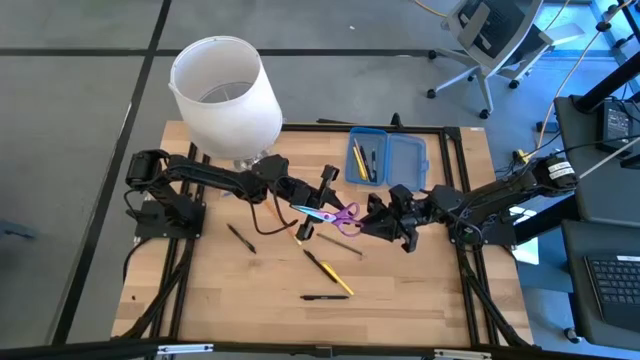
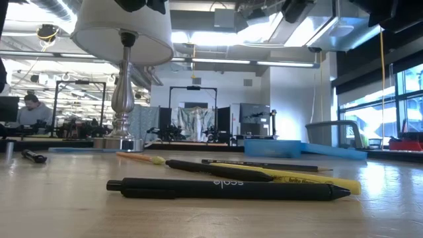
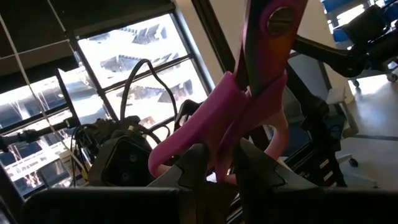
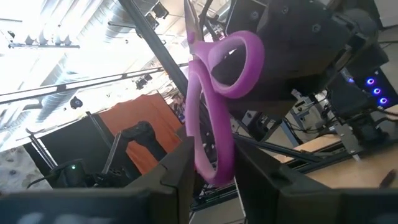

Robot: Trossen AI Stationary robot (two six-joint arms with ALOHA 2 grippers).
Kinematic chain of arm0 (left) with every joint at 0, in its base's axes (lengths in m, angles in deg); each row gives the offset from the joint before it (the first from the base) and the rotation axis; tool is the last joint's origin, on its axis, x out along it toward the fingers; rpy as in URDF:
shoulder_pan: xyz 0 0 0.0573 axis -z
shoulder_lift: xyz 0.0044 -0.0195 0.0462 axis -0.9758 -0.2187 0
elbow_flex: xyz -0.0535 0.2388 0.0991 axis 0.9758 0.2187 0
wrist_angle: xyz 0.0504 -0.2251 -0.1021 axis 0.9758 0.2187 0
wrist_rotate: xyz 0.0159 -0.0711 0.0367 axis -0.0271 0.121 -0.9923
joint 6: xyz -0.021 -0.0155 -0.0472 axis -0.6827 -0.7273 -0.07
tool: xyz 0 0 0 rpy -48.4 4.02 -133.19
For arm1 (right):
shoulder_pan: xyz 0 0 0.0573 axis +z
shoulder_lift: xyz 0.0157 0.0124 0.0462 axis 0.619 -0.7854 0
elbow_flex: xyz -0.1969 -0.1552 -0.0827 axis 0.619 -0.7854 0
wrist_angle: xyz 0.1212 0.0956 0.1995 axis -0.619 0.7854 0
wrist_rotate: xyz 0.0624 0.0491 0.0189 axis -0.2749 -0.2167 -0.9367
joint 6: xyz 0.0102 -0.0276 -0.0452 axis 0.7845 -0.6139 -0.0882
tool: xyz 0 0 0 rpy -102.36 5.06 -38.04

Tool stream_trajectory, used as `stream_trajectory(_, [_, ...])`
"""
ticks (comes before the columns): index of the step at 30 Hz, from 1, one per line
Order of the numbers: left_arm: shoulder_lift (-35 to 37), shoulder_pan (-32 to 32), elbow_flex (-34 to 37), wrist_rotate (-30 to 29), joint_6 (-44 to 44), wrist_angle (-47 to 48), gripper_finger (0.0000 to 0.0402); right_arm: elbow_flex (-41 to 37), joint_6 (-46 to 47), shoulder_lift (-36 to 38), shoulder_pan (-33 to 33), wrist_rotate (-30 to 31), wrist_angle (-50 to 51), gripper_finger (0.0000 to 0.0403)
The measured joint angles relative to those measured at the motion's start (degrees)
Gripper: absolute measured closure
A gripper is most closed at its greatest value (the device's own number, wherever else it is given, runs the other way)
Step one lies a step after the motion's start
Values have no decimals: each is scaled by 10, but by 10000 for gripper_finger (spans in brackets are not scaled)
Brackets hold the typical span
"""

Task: Pick & place school supplies into a supply box
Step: Put the purple scissors into the blue supply box

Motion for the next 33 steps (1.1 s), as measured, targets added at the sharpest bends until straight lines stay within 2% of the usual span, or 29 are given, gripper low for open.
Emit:
stream_trajectory(11, [0, 1, 0, -19, 3, -2, 344, 0, -1, 0, 0, 4, 1, 358])
stream_trajectory(25, [0, 5, 0, -34, -15, 1, 291, 0, -8, 0, 0, -4, -3, 358])
stream_trajectory(33, [0, 4, 0, -33, -52, 13, 281, 0, -27, 11, 0, -5, -6, 357])
